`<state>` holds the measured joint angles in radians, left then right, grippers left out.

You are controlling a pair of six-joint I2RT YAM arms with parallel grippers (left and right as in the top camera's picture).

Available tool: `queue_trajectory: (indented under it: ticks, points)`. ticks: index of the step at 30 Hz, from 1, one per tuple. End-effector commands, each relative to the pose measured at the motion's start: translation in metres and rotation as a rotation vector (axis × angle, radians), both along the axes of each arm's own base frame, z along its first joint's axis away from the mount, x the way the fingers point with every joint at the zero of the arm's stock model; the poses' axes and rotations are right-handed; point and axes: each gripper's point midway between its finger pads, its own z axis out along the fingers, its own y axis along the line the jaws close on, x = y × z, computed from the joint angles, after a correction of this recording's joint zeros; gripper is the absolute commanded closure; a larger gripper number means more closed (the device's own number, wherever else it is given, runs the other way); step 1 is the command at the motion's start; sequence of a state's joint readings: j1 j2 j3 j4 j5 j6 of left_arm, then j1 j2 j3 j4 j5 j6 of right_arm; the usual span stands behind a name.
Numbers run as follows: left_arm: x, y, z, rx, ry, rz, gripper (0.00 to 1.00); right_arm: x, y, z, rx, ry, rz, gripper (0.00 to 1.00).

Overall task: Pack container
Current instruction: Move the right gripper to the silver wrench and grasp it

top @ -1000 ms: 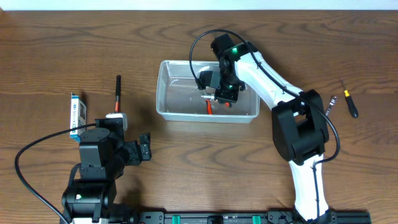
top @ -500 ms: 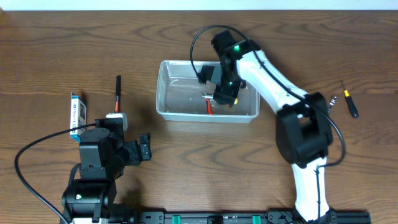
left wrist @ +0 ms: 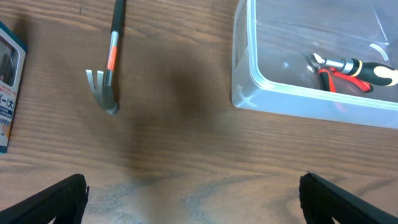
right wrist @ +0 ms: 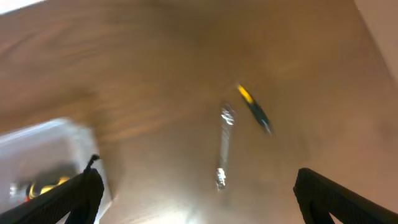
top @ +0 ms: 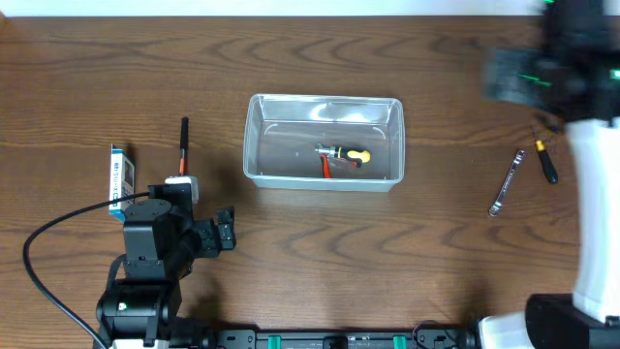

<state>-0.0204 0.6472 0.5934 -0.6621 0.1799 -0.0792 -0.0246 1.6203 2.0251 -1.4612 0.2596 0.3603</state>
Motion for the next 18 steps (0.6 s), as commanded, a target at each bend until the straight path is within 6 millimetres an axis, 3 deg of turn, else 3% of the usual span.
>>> queue_trajectory:
  ticks: [1,4,7,18]
  points:
    - [0.003,0.002,0.009,-0.001,-0.021,0.017,0.02,-0.021,-0.031,-0.015,0.131,0.019,-0.300,0.01]
    - [0.003,0.003,0.009,0.000,-0.021,0.017,0.02,-0.037,-0.051,-0.029,0.141,0.097,-0.331,0.02]
    - [0.003,0.003,0.009,0.000,-0.022,0.017,0.02,-0.049,-0.060,-0.056,0.156,0.185,-0.366,0.01]
    - [0.003,0.003,0.009,0.000,-0.021,0.017,0.02,-0.051,-0.052,-0.203,0.237,0.324,-0.368,0.01]
